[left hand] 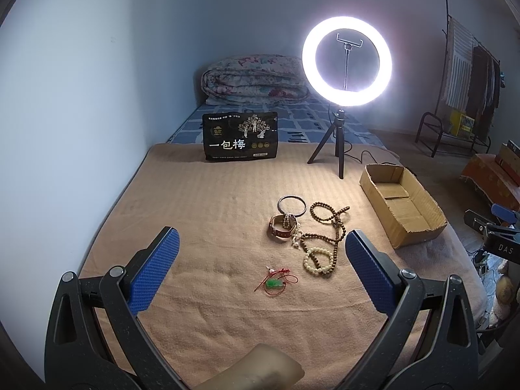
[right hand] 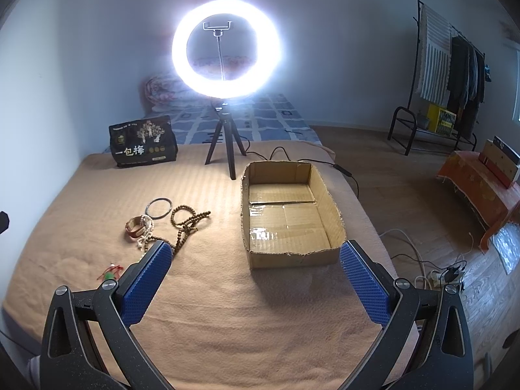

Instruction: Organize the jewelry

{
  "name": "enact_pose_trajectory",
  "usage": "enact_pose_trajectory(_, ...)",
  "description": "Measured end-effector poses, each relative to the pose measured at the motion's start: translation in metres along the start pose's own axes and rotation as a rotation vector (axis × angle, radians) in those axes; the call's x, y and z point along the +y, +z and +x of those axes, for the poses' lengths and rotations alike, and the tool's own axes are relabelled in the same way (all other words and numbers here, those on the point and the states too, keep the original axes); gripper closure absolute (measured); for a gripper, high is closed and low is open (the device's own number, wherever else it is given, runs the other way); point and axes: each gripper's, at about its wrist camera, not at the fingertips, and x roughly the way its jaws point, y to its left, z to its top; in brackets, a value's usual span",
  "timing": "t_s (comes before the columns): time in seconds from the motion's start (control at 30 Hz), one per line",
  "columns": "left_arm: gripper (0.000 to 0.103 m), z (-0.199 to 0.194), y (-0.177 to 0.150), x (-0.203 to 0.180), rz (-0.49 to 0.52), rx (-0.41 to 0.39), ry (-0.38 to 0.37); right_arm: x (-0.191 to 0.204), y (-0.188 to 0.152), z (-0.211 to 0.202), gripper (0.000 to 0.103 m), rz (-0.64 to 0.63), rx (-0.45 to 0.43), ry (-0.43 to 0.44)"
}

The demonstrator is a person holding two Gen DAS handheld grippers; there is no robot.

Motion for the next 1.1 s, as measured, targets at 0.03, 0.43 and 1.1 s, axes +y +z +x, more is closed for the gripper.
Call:
enact_pose_trajectory(0.03, 0.0, 0.0, 0.0, 0.001, 0.002, -0.001, 0.0, 0.0, 0.0, 0.0, 0.0, 0.0, 0.0, 0.0)
enact_pose_trajectory(0.43, 0.0, 0.0, 0.0, 0.001, 0.002, 0.0, -0.001, 0.003, 0.003, 0.001, 0.0, -0.004, 0.002, 0.005)
enact_pose_trajectory(1.1, 0.0, 0.032, -0.006, 0.024, -0.02, 0.061, -0.004, 0.014, 0.009, 0.03, 0.0, -0.027, 0.012, 0.121)
